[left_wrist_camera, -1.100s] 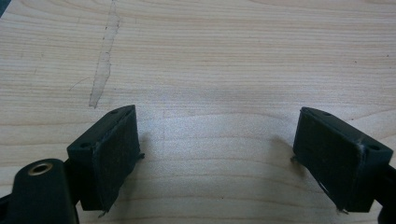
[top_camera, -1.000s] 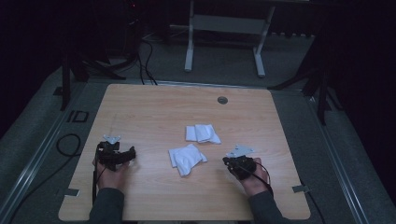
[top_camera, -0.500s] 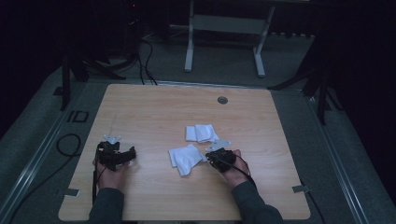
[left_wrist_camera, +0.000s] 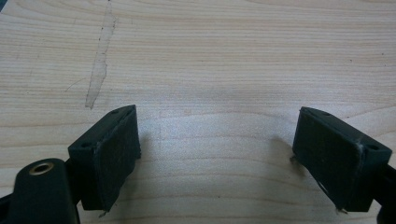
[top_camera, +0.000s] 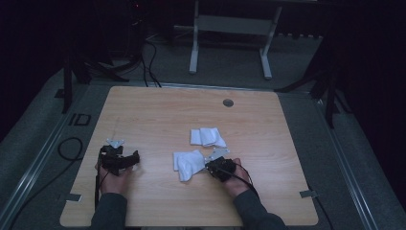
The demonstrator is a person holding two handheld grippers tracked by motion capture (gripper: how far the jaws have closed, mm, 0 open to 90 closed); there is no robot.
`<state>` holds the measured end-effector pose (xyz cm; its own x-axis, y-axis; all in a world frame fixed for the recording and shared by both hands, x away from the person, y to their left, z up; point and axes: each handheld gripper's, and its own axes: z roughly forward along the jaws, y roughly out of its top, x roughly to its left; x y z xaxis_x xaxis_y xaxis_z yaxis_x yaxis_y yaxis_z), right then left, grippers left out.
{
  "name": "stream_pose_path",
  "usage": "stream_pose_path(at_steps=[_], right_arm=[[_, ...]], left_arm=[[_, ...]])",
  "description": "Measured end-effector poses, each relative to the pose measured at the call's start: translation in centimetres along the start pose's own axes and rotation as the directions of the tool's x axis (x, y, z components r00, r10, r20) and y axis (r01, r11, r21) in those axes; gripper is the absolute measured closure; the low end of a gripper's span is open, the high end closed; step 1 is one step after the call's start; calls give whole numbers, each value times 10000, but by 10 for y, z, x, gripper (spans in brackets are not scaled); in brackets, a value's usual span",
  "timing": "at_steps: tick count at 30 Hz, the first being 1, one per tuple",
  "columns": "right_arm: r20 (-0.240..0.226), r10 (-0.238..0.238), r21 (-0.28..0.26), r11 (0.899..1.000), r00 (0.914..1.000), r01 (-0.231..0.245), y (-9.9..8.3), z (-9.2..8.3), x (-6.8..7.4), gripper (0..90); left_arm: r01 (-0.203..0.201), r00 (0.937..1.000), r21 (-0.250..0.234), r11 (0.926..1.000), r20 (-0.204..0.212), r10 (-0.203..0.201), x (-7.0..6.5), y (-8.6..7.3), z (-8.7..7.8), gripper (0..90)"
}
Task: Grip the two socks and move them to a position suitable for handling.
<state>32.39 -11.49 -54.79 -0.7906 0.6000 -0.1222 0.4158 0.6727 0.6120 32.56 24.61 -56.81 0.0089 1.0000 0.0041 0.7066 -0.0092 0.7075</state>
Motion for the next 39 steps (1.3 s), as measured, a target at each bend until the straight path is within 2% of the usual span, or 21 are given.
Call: stream_pose_path(at_steps=[4, 5, 7, 9, 10, 13, 14, 18, 23, 29, 31, 36, 38, 39], right_arm=[[-202, -199, 39, 9998, 9996, 200, -3, -4, 9, 895], [-202, -199, 39, 9998, 9996, 200, -3, -4, 9, 895], [-105, -444, 261, 9987, 9990, 446, 0, -8, 13, 841], [-8, -479, 230, 9986, 9988, 479, 2, -11, 14, 829], [-7, -484, -10, 9988, 9988, 484, 7, -18, 14, 817], [-88, -514, -189, 9985, 9986, 512, 15, -23, 16, 798], [-328, -544, -279, 9982, 9980, 535, 22, -25, 18, 781], [-588, -715, -250, 9972, 9957, 702, 34, -17, 25, 704], [-795, -708, -106, 9975, 9943, 702, 46, -5, 31, 616], [-1078, -443, 13, 9990, 9932, 447, 55, 4, 33, 555], [-1230, -293, 268, 9991, 9920, 328, 57, 13, 32, 534], [-1597, -23, 662, 9977, 9872, 130, 57, 25, 32, 541], [-1890, -161, 766, 9966, 9818, 311, 57, 27, 33, 676], [-1890, -161, 766, 9966, 9818, 311, 57, 27, 33, 676]], left_arm=[[-2, 10000, -3, 10000, 6, 2, 0, 0, 0, 148], [-2, 10000, -3, 10000, 6, 2, 0, 0, 0, 148], [-3, 10000, -4, 10000, 6, 3, 0, 0, 0, 148], [2, 10000, -4, 10000, 4, -2, 0, 0, 0, 148], [2, 10000, -1, 10000, 5, -2, 0, 0, 0, 148], [3, 10000, 4, 10000, 5, -3, 0, 0, 0, 148], [-2, 10000, 4, 10000, 5, 2, 0, 0, 0, 148], [-4, 10000, 1, 10000, 10, 4, 0, 0, 0, 148], [3, 10000, -13, 10000, 15, -3, 0, 0, 0, 148], [6, 10000, -12, 10000, 17, -6, 0, 0, 0, 148], [6, 10000, -15, 10000, 17, -6, 0, 0, 0, 148], [4, 10000, -12, 10000, 14, -4, 0, 0, 0, 148], [7, 10000, -23, 10000, 18, -7, 0, 0, 0, 148], [7, 10000, -23, 10000, 18, -7, 0, 0, 0, 148]])
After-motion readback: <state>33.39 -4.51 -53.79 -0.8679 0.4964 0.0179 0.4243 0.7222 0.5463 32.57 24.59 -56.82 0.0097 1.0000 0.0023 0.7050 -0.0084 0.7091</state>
